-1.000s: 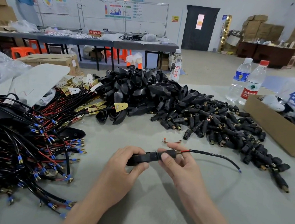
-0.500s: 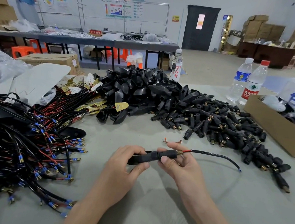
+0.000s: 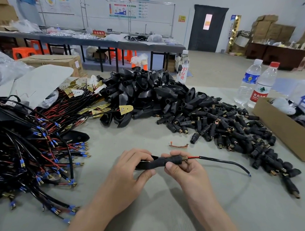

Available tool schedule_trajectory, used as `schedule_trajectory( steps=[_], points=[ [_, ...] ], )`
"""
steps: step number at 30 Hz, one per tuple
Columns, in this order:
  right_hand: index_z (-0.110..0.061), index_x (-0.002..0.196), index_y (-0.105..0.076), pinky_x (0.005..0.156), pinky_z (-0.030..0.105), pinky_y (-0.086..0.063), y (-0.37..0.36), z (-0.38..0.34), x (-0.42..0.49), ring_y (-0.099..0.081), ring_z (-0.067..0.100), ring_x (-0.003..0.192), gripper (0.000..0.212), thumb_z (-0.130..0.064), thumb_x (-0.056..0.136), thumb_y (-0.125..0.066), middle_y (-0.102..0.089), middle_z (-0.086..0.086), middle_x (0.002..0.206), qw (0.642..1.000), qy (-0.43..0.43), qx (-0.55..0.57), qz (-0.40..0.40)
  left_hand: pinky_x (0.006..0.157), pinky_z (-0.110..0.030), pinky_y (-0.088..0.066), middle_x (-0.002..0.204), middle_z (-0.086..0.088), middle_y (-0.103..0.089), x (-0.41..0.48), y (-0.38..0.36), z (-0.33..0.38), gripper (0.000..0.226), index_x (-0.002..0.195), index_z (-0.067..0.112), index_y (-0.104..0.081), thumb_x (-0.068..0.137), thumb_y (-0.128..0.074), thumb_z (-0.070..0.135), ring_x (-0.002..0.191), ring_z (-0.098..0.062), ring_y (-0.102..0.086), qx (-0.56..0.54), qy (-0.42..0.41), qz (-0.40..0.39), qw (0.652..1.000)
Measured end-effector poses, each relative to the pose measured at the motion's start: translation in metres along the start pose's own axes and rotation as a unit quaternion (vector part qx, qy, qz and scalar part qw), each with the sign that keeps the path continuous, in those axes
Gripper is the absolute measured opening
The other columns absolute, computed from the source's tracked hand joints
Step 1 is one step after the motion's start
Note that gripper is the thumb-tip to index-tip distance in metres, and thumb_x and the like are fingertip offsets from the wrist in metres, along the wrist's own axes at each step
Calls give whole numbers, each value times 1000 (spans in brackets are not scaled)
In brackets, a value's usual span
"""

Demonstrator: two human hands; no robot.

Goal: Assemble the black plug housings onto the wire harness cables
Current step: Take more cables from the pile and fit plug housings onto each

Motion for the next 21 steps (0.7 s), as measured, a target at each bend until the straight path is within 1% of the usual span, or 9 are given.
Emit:
schedule_trajectory(
  steps=[4, 6, 10, 13, 16, 18, 21],
  points=[
    [-9, 111, -60, 86, 24, -56, -1, 2, -1, -71, 15, 100, 27, 3, 88, -66, -76, 5, 107, 1000, -5, -5, -9, 90, -30, -45, 110, 15, -61, 0, -1, -1, 22, 104, 20, -64, 84, -72, 20, 104, -11, -57, 0, 6, 3, 1000],
    [-10, 111, -61, 87, 24, -56, -2, 1, -1, -71, 14, 100, 26, 2, 88, -66, -76, 5, 107, 1000, -6, -9, -12, 90, -29, -44, 110, 16, -61, 0, -1, -2, 21, 103, 20, -64, 84, -70, 23, 104, -11, -57, 0, 8, 1, 1000],
    [-10, 111, -61, 89, 26, -56, -3, 0, -2, -70, 15, 100, 26, 1, 88, -66, -76, 5, 106, 1000, -6, -19, -11, 90, -29, -44, 111, 18, -60, 0, -1, -3, 22, 104, 21, -63, 84, -72, 20, 105, -9, -56, -2, 10, -5, 1000],
    [-9, 110, -61, 85, 25, -57, -5, 0, -3, -71, 14, 97, 25, 2, 88, -66, -76, 6, 105, 1000, -6, -27, -3, 90, -29, -44, 111, 18, -60, -1, -2, -4, 22, 104, 22, -62, 84, -72, 20, 105, -9, -55, -1, 12, -7, 1000],
    [-11, 109, -61, 80, 24, -56, -6, 2, -4, -71, 14, 95, 23, 2, 90, -65, -76, 9, 103, 999, -10, -33, 6, 89, -30, -45, 110, 19, -59, -1, -2, -5, 21, 105, 23, -61, 85, -70, 23, 105, -10, -55, 4, 10, -7, 1000],
    [-12, 109, -61, 77, 23, -55, -8, 3, -4, -71, 16, 95, 22, 0, 91, -64, -76, 8, 100, 999, -13, -33, 5, 88, -30, -45, 109, 20, -58, -2, -3, -5, 21, 105, 24, -61, 86, -69, 26, 104, -9, -55, 8, 7, -5, 1000],
    [-10, 111, -63, 76, 23, -56, -10, 6, -5, -73, 18, 93, 17, -8, 95, -62, -76, 5, 95, 999, -28, -7, -13, 87, -24, -44, 106, 22, -56, -2, -3, -3, 23, 109, 29, -57, 88, -63, 37, 102, -7, -54, 19, -3, -1, 1000]
  ],
)
Point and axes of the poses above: each hand's wrist, its own x-axis towards the middle knuckle, its own y-axis out of the back of the hand, z = x × y, the point moved 3 cm from there along x, towards the middle knuckle
